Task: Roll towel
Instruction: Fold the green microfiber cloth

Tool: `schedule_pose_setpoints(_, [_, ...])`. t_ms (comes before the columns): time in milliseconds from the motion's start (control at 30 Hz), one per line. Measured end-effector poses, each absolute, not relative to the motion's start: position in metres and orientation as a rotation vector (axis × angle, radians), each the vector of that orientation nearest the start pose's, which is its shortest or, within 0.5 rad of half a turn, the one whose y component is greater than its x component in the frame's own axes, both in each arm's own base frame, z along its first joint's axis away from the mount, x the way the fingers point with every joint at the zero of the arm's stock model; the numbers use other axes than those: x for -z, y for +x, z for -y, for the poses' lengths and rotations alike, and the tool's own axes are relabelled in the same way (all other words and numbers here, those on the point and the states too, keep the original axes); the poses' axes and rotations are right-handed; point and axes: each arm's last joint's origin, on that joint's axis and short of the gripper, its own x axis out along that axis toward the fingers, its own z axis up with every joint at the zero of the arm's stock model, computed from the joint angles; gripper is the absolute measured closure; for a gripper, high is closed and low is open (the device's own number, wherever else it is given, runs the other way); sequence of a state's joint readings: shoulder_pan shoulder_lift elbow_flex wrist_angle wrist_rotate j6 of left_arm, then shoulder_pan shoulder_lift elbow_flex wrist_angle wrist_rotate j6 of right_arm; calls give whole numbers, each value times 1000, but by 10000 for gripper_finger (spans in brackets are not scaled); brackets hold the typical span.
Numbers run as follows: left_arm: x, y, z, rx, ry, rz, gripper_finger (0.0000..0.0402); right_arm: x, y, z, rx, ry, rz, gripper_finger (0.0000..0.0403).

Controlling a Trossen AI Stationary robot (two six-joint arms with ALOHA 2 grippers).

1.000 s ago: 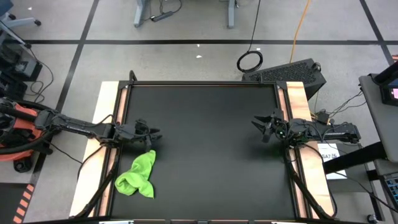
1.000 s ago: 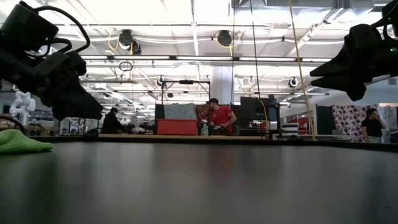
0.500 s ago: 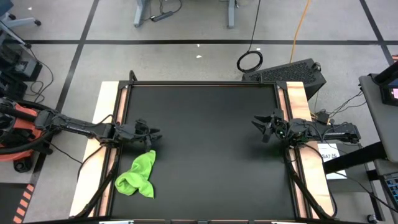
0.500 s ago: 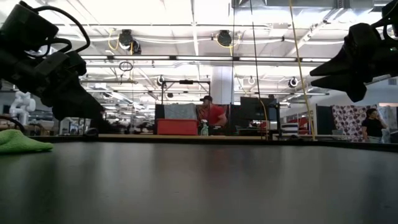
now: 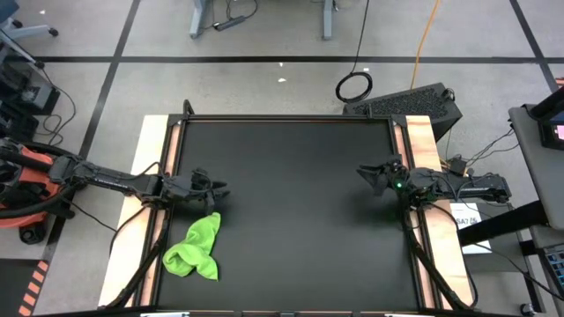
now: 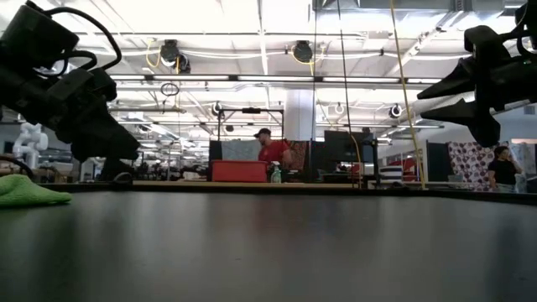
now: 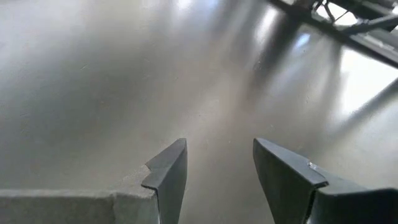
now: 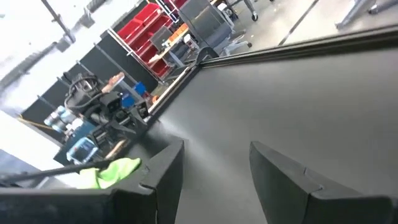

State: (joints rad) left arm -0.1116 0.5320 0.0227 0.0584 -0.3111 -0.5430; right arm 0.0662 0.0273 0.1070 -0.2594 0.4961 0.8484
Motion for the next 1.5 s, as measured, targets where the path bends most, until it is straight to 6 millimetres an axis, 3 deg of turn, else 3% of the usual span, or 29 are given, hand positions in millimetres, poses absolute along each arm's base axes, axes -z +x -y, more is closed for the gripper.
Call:
schedule_pose_setpoints(167, [-138, 126, 5, -283, -470, -270, 212, -174, 88, 8, 472, 834, 33, 229])
schedule_pose_setpoints(367, [-154, 130, 6, -246, -654, -92, 212, -174, 88, 8, 472, 899, 48, 229])
schedule_pose_setpoints(533, [-158, 130, 6, -229, -647, -53, 212, -174, 88, 8, 472, 898, 48, 229])
schedule_pose_setpoints(733, [-167, 131, 8, -118, -796, 10, 212, -174, 88, 8, 476, 932, 59, 229])
schedule_pose_setpoints(833, [-174, 132, 11, -8, -792, 44, 212, -174, 88, 8, 475, 962, 68, 229])
schedule_pose_setpoints(1133, [-196, 135, 10, -25, -747, 98, 212, -176, 88, 8, 463, 980, 95, 229])
schedule_pose_setpoints(1500, [-275, 138, 11, 10, -444, 236, 212, -204, 89, 8, 320, 1010, 341, 229])
